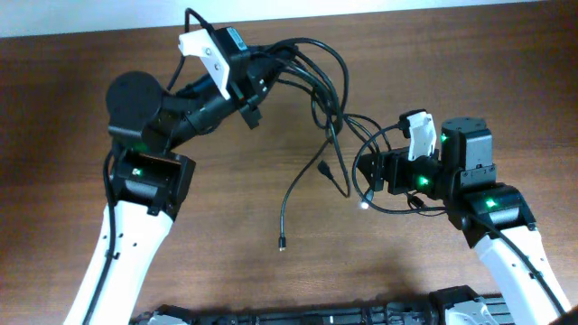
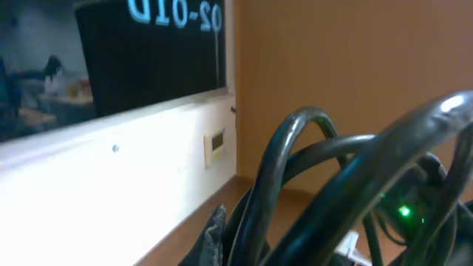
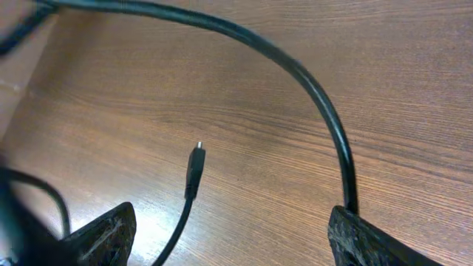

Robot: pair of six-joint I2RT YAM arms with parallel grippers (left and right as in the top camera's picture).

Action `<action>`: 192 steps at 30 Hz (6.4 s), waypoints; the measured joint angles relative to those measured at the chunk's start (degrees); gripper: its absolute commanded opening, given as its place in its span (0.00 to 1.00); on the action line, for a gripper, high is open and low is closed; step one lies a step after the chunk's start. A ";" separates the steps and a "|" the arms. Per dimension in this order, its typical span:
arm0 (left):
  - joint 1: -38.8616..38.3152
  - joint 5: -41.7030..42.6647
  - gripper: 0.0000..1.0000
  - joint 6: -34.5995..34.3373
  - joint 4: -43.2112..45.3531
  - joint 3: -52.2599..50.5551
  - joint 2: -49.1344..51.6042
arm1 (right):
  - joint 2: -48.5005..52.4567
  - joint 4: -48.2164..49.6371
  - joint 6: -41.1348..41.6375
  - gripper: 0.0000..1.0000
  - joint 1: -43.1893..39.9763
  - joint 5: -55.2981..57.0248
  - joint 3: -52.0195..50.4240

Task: Untangle cables

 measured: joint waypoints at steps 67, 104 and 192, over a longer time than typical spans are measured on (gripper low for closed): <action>-10.49 25.14 0.00 8.85 -11.23 0.02 0.50 | -15.69 38.62 -25.35 0.99 0.00 -10.32 0.00; 8.83 39.98 0.00 9.38 -12.94 0.00 0.94 | -0.66 12.98 -2.01 0.99 -5.70 30.53 0.15; -3.74 21.97 0.04 1.75 -0.02 -0.11 0.98 | 4.52 1.81 -2.34 0.99 -17.42 -19.91 0.20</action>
